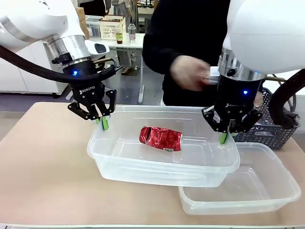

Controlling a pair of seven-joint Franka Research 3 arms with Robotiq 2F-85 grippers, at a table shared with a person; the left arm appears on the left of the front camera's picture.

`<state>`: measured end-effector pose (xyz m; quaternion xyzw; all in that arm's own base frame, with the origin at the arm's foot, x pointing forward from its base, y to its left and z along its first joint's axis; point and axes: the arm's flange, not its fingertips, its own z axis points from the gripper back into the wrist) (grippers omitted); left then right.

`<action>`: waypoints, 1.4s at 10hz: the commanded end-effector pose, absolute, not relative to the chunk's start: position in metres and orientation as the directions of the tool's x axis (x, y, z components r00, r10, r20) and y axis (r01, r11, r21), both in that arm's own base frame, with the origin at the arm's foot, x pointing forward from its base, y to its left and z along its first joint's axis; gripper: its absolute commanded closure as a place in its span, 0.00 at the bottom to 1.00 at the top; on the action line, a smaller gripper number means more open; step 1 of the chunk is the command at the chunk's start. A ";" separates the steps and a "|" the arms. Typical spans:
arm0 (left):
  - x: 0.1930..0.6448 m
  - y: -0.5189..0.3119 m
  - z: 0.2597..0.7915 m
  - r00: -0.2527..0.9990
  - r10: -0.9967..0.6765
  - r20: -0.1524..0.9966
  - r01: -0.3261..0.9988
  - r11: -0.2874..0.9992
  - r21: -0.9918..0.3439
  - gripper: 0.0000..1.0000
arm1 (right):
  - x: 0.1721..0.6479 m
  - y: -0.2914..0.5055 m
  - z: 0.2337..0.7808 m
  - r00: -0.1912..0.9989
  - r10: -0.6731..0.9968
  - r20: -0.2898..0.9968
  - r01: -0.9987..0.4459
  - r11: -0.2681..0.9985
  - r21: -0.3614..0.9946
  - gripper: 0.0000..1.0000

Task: Sort the waste into each basket.
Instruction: Offer the picked Organizing box to the human.

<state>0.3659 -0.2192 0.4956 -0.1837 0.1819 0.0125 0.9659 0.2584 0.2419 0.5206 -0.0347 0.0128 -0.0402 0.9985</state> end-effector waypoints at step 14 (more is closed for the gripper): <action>0.364 -0.219 0.500 0.936 -0.042 -0.348 -0.095 0.925 -0.369 0.92 | 0.259 0.247 0.523 0.998 -0.059 -0.037 0.056 0.996 -0.067 0.94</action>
